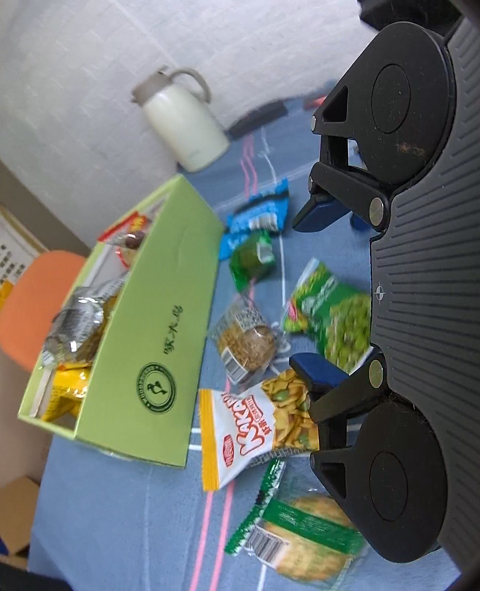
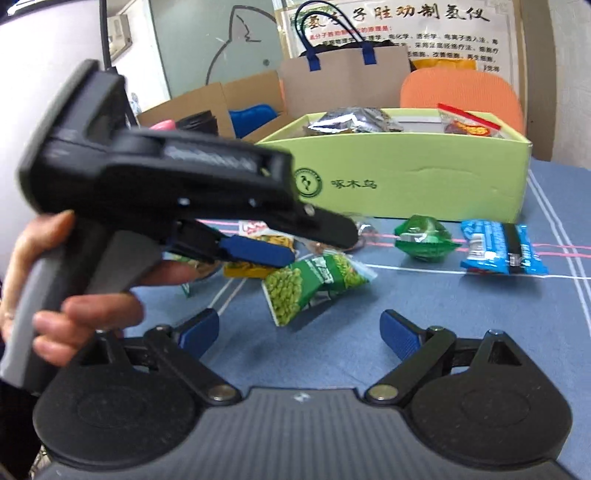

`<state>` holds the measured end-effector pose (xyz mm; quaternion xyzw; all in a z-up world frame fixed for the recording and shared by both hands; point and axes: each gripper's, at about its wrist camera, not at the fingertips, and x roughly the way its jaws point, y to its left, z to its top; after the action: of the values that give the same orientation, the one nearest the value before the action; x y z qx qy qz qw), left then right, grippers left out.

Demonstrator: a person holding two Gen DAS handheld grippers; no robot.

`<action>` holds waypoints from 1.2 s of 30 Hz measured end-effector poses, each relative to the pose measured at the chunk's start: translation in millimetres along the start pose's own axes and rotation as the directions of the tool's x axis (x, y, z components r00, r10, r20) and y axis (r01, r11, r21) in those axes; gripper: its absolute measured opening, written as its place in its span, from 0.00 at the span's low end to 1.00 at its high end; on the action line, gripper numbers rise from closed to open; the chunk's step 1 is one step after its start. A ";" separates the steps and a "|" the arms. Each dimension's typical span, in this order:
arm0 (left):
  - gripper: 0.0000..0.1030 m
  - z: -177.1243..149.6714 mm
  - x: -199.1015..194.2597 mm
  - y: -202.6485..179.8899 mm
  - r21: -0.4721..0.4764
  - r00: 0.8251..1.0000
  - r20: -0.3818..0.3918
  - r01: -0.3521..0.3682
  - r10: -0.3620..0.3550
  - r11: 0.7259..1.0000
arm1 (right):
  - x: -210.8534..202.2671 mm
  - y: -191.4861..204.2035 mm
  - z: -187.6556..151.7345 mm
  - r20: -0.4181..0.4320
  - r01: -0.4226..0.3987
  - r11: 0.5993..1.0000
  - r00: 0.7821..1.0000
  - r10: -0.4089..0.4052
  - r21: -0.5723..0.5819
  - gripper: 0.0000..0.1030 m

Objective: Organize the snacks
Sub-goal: 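Return the left tool to the pile above the green pea bag, then close the left tool on the green pea bag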

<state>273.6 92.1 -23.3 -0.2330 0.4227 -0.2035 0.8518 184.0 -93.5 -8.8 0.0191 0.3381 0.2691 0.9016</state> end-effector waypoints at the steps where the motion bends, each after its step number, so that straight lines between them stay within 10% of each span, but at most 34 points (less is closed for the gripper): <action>1: 0.56 -1.6 3.0 1.9 -0.015 1.000 -0.019 0.009 -0.009 1.000 | -3.3 -4.6 0.0 0.000 -0.001 1.000 1.000 0.001 0.012 0.90; 9: 0.57 -32.1 0.8 -17.0 -0.027 0.999 -0.026 0.042 -0.042 0.999 | -10.4 -17.6 -5.4 0.002 0.004 0.999 1.000 -0.005 0.033 0.90; 23: 0.74 -31.4 -1.1 -28.0 -0.094 0.992 0.048 -0.109 0.114 0.990 | 16.2 -20.4 6.7 -0.027 0.015 0.999 0.999 -0.017 -0.051 0.90; 36: 0.61 -30.4 2.9 -29.1 -0.040 0.991 0.048 -0.122 0.124 0.992 | 22.3 -8.4 10.2 -0.038 0.036 0.985 0.998 -0.043 -0.169 0.90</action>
<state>246.1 60.2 -24.7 -0.2273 0.4183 -0.1369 0.8687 208.3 -88.0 -16.2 -0.0694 0.3330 0.2791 0.8980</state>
